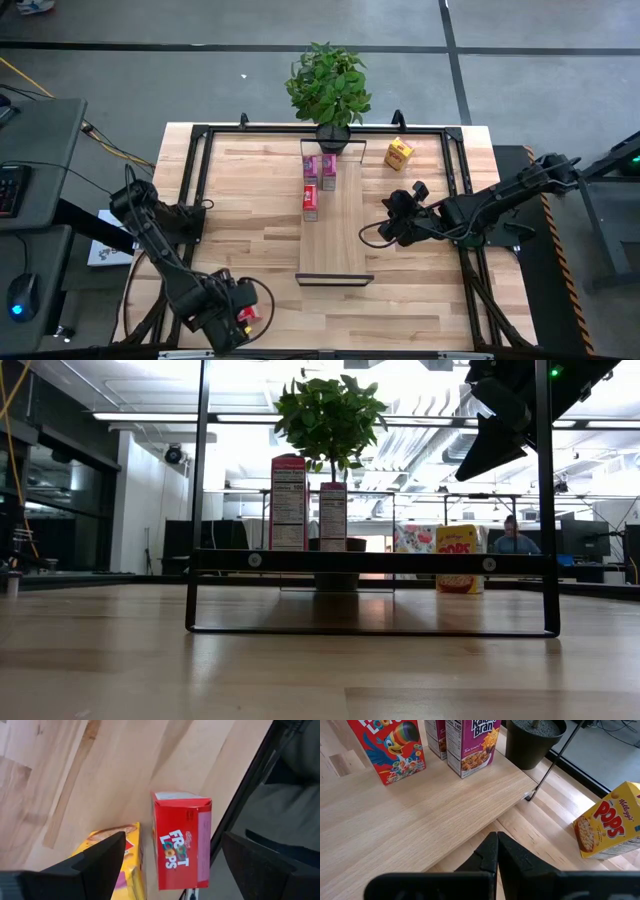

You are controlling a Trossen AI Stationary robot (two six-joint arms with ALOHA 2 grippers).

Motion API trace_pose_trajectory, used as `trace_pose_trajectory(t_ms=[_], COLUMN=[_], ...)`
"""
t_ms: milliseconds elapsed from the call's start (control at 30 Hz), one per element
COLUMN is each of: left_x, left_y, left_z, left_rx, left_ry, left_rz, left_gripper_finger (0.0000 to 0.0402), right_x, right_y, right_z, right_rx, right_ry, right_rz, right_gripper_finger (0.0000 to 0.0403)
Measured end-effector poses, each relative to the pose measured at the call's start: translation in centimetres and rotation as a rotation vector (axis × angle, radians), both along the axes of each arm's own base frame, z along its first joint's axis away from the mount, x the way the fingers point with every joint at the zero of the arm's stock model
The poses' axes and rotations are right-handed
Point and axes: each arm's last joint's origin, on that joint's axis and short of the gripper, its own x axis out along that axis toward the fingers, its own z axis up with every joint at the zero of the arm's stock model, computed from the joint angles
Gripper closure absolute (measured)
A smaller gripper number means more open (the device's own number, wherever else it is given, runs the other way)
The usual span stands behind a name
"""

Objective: Stack cereal on shelf
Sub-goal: Put the red cereal box on the shelf aligned with the other red cereal box

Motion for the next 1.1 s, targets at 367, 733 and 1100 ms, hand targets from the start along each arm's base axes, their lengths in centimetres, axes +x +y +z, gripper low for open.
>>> trace_pose_trajectory(t_ms=[367, 733, 1100], left_x=[0.2, 1.0, 1.4], left_y=[-0.2, -0.5, -0.9], left_z=[-0.4, -1.8, -3.1], left_rx=[0.001, 0.022, 0.021], left_ry=[0.001, 0.054, 0.116], left_rz=[0.039, 0.020, 0.016], left_gripper_finger=[0.0080, 0.0080, 0.0080], right_x=[-0.2, -0.9, -0.8], right_y=[-0.1, -0.3, -0.3], right_z=[-0.8, -3.3, -3.3], right_rx=[-0.001, 0.025, 0.026], right_ry=[0.001, 0.009, 0.004], right_rz=[0.000, -0.013, -0.009], right_gripper_finger=[0.0402, 0.0402, 0.0402])
